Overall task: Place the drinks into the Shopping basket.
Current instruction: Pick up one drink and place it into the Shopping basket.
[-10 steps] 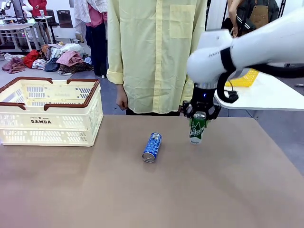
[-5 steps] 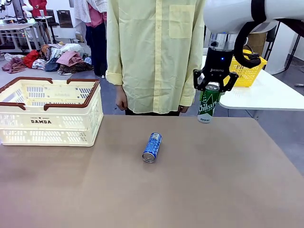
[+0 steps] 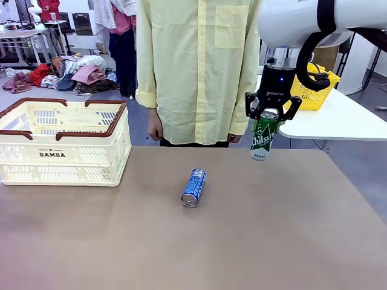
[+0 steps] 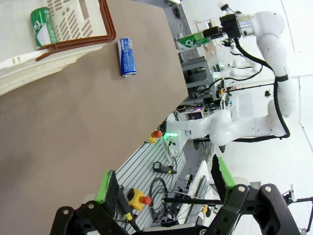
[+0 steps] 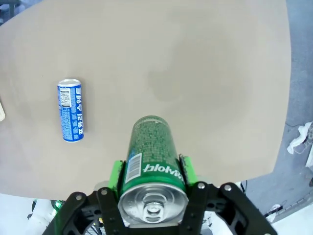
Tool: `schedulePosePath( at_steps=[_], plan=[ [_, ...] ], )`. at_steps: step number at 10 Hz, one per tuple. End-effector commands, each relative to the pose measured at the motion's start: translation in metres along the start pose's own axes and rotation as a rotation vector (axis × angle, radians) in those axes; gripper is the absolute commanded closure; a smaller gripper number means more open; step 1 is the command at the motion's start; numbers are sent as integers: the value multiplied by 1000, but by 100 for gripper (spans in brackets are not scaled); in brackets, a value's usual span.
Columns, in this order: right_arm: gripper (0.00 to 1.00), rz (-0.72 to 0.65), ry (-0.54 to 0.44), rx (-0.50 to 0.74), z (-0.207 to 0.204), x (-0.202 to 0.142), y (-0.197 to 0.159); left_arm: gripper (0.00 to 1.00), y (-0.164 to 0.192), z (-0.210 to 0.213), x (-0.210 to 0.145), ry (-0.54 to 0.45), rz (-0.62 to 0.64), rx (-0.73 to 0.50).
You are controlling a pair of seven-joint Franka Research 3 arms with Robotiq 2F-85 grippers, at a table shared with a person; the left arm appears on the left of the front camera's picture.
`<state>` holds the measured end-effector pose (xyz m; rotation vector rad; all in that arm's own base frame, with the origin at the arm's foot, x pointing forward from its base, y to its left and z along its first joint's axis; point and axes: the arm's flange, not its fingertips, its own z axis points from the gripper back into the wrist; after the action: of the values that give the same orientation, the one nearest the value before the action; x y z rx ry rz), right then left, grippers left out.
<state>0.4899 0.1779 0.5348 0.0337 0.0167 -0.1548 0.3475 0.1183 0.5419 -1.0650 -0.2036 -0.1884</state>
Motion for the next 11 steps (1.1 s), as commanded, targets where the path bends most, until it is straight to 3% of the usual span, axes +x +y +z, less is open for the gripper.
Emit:
schedulePosePath(
  at_steps=[1, 4, 7, 9, 11],
  plan=[
    [100, 85, -114, 52, 18, 0, 41, 0, 0, 1, -2, 4, -14, -3],
    [100, 352, -152, 71, 25, 5, 158, 0, 0, 1, -2, 4, -14, -3],
    [100, 558, -236, -39, -4, -29, 264, 0, 0, 1, -2, 4, -14, -3],
    [100, 704, -216, -52, -38, -50, 309, 0, 0, 1, -2, 4, -14, -3],
    [100, 812, -151, 11, -78, -58, 328, 0, 0, 1, -2, 4, -14, -3]
  ],
)
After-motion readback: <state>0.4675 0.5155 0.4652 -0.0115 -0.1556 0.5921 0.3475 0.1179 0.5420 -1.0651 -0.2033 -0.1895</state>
